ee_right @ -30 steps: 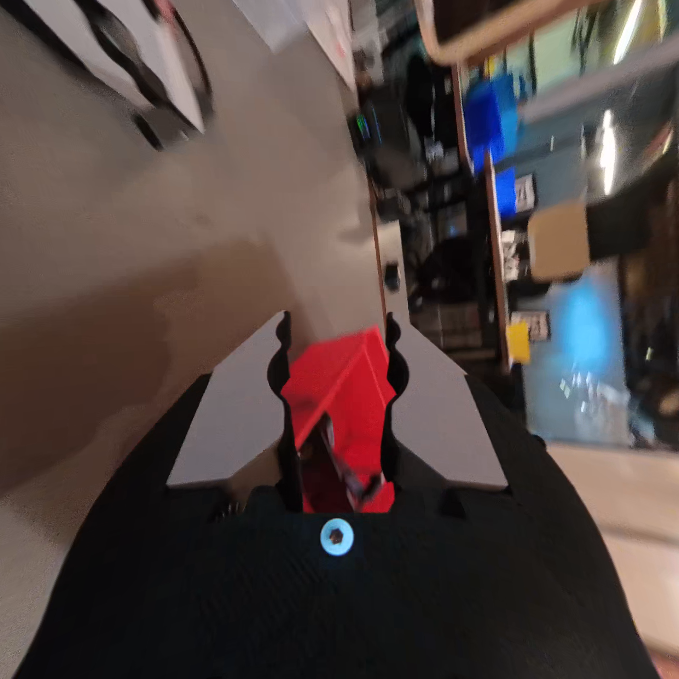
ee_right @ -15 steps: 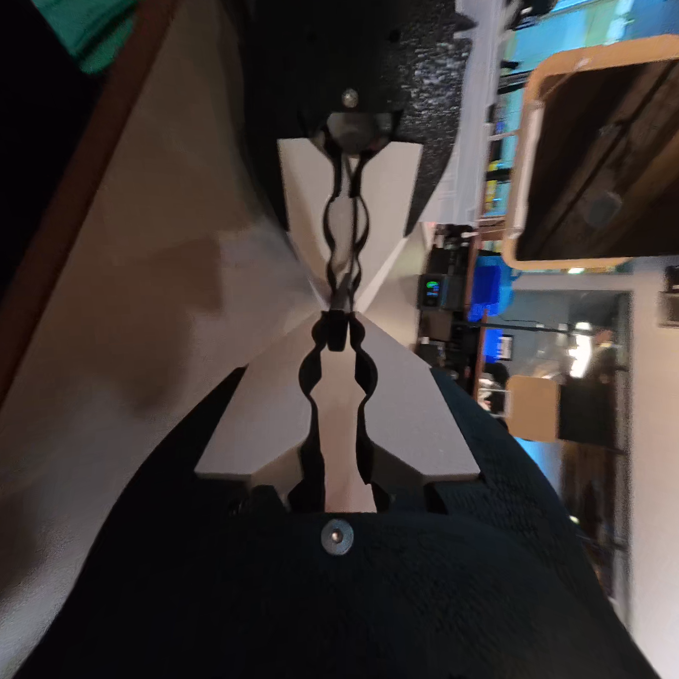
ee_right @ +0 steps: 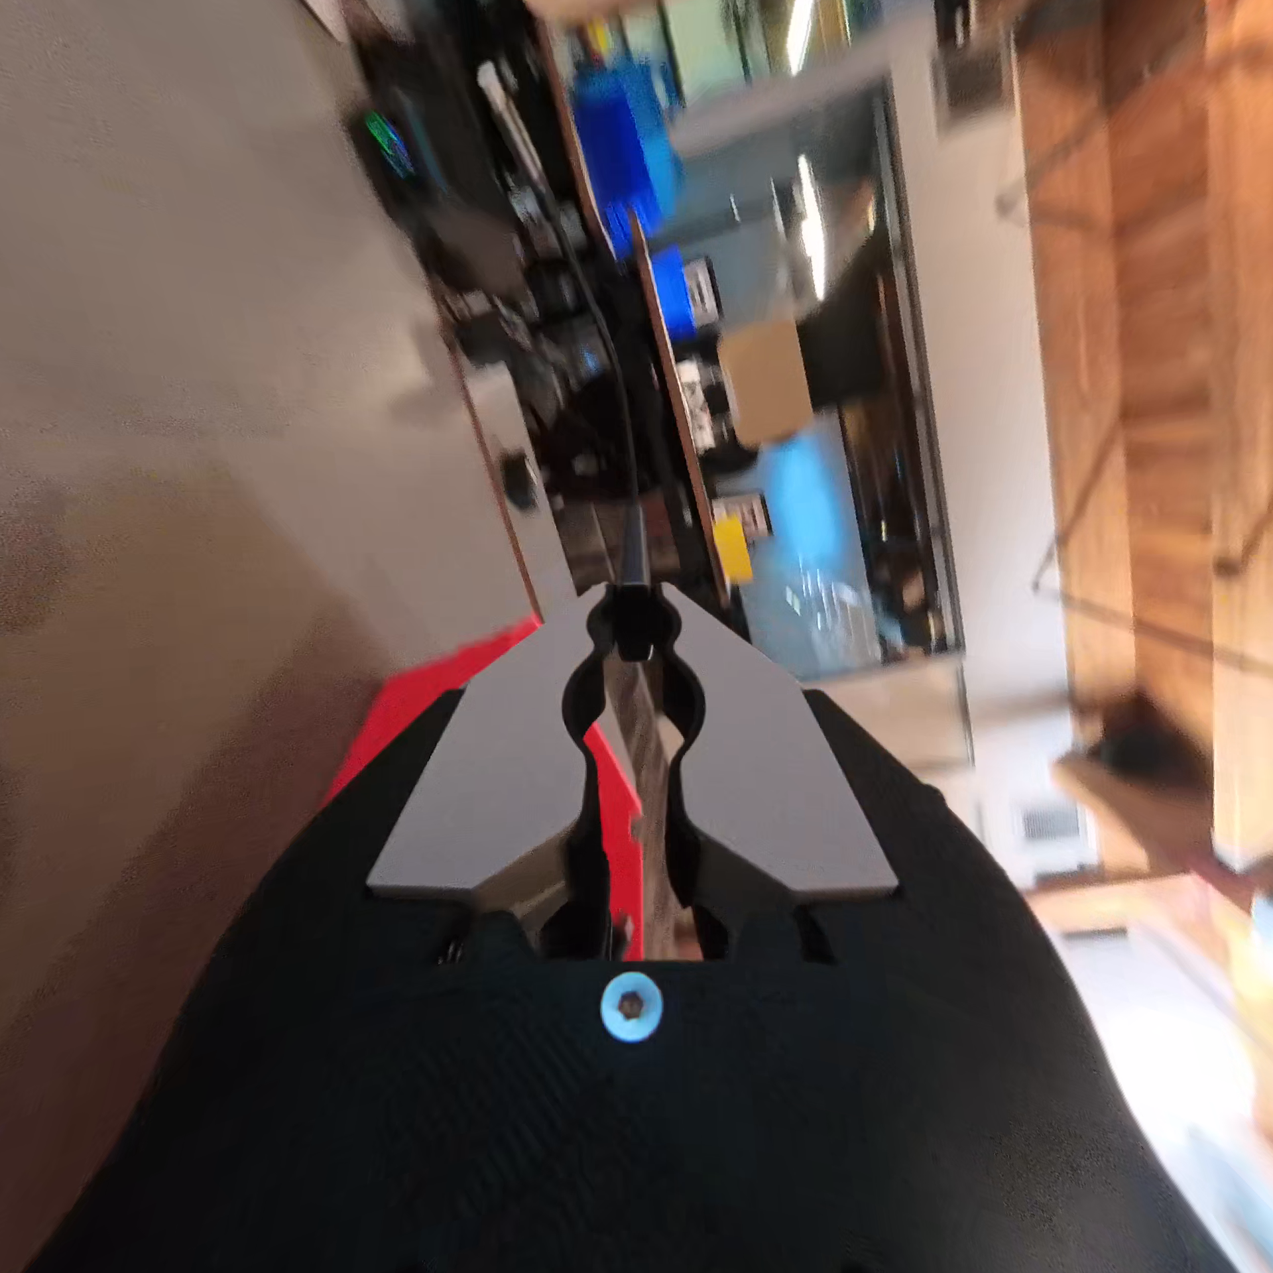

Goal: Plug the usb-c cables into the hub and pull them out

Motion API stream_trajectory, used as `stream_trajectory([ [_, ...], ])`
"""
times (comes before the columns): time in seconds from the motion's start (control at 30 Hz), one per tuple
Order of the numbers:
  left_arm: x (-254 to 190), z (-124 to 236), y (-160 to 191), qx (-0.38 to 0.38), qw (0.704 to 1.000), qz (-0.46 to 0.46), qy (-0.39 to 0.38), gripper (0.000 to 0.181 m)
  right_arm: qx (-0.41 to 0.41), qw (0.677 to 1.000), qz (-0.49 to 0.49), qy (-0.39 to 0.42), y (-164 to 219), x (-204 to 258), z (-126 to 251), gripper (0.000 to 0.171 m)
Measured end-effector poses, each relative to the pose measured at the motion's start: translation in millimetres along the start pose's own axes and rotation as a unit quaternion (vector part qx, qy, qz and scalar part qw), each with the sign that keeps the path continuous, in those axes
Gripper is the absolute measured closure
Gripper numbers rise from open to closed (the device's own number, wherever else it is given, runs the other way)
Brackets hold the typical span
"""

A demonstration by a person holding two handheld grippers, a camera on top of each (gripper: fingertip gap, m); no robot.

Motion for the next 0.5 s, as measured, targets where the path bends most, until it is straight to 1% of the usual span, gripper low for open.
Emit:
stream_trajectory([
  [0.07,0,-1,1,0.004,1.000,-0.002,0.001,0.131,0.088,0.995,-0.035,0.024,35,-20,-4,0.164],
  [0.17,0,-1,1,0.007,1.000,-0.001,0.001,0.134,0.217,0.972,-0.086,0.027,87,-32,-6,0.163],
  [0.27,0,-1,2,0.009,1.000,0.002,0.004,0.135,0.291,0.946,-0.146,0.004,124,-27,-9,0.163],
  [0.33,-2,-1,2,0.007,1.000,0.005,0.015,0.135,0.301,0.930,-0.208,-0.022,141,-19,-13,0.160],
  [0.4,-3,-1,3,0.009,1.000,0.009,0.021,0.135,0.284,0.921,-0.264,-0.042,147,-14,-16,0.155],
  [0.43,-3,-1,3,0.008,1.000,0.011,0.024,0.136,0.267,0.915,-0.297,-0.055,146,-12,-17,0.151],
  [0.5,-3,-1,4,0.009,0.999,0.016,0.026,0.136,0.237,0.901,-0.354,-0.080,142,-10,-18,0.133],
])
Point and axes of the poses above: each gripper's, where its closed fingertips meet, z back along the fingers, y out of its underside, x = y × z across the jaws, the point moved 6 cm from there along z, back along the fingers, and after that the axes turned 6 degrees about y, right-handed, at the moved point
